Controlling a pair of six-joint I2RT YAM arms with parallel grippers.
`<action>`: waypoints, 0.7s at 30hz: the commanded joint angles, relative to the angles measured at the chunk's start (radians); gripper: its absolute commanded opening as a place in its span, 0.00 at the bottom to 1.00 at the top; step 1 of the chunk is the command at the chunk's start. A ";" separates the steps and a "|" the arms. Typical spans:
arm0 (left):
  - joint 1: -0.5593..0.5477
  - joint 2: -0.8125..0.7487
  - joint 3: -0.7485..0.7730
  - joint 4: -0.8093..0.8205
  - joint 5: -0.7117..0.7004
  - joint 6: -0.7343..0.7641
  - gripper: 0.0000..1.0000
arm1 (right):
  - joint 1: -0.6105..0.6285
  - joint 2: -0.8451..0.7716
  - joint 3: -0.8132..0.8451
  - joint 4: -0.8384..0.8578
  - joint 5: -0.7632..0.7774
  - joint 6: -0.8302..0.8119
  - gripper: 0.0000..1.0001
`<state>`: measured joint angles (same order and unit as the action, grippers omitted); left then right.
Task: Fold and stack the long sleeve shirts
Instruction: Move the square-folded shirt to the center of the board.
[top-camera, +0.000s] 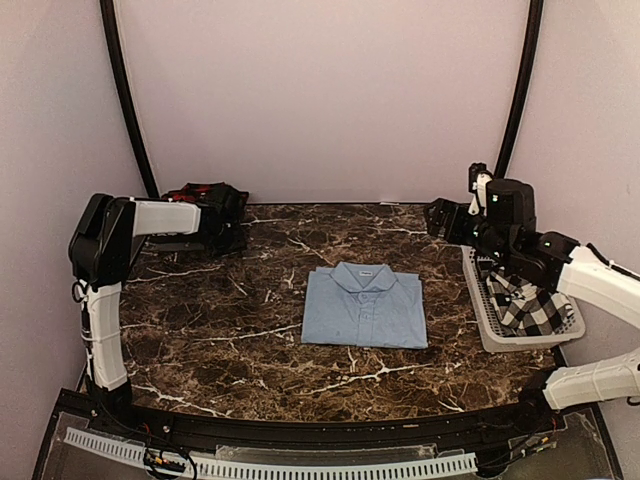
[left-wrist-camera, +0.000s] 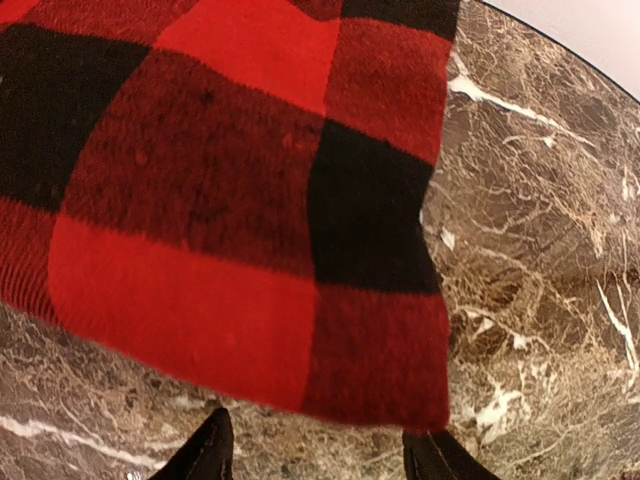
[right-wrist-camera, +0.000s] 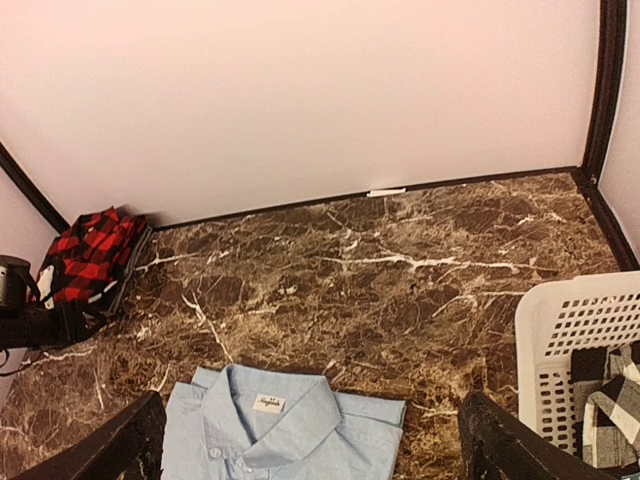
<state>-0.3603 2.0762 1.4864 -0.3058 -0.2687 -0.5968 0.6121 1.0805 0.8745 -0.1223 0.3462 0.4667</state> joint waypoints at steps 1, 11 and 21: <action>0.018 0.041 0.070 0.012 -0.026 0.027 0.56 | -0.006 -0.036 0.025 0.077 0.054 -0.031 0.99; 0.023 0.149 0.179 0.025 -0.114 0.045 0.52 | -0.006 -0.108 0.009 0.145 -0.083 -0.066 0.99; 0.030 0.233 0.289 -0.044 -0.226 -0.007 0.39 | -0.005 -0.120 0.003 0.148 -0.139 -0.054 0.92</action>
<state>-0.3412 2.2822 1.7134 -0.3061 -0.4271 -0.5793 0.6121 0.9703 0.8787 -0.0166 0.2367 0.4164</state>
